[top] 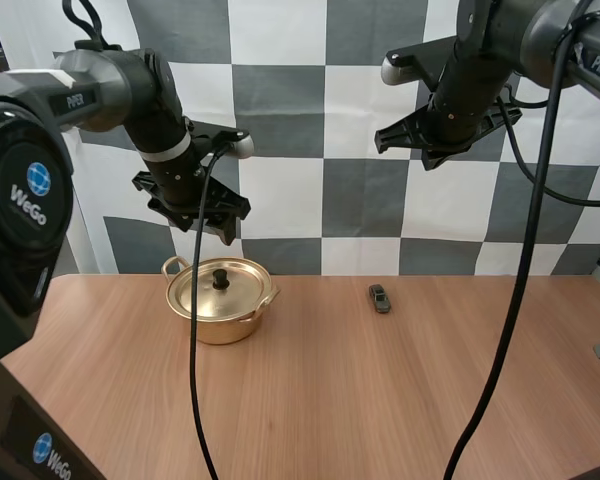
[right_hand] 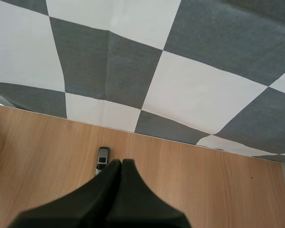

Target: Open the pot, put the car inside, and close it

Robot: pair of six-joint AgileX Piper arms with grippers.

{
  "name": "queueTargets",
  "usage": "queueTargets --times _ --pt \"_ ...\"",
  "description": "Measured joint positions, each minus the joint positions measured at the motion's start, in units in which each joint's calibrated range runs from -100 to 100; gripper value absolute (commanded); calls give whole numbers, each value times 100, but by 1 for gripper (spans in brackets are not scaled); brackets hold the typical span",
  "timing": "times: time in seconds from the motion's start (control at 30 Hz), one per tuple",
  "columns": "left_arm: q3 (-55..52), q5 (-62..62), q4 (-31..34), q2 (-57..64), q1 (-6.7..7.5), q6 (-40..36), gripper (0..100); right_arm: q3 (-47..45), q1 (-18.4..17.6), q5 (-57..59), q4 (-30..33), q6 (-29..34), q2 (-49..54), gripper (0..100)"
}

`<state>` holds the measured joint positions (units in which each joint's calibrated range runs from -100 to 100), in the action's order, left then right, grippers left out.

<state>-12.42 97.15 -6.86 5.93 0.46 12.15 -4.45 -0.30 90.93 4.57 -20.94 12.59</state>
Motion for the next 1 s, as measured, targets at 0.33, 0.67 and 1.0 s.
queueTargets --times 0.33,0.67,1.0 --pt "-26 -904 -86 -720 0 -331 100 0 0 201 0 0 12 0" --pt "-26 -1150 106 -1404 0 -378 100 0 0 219 0 0 12 0" --pt "-26 -1094 61 -1809 0 -369 100 0 0 219 0 0 12 0"
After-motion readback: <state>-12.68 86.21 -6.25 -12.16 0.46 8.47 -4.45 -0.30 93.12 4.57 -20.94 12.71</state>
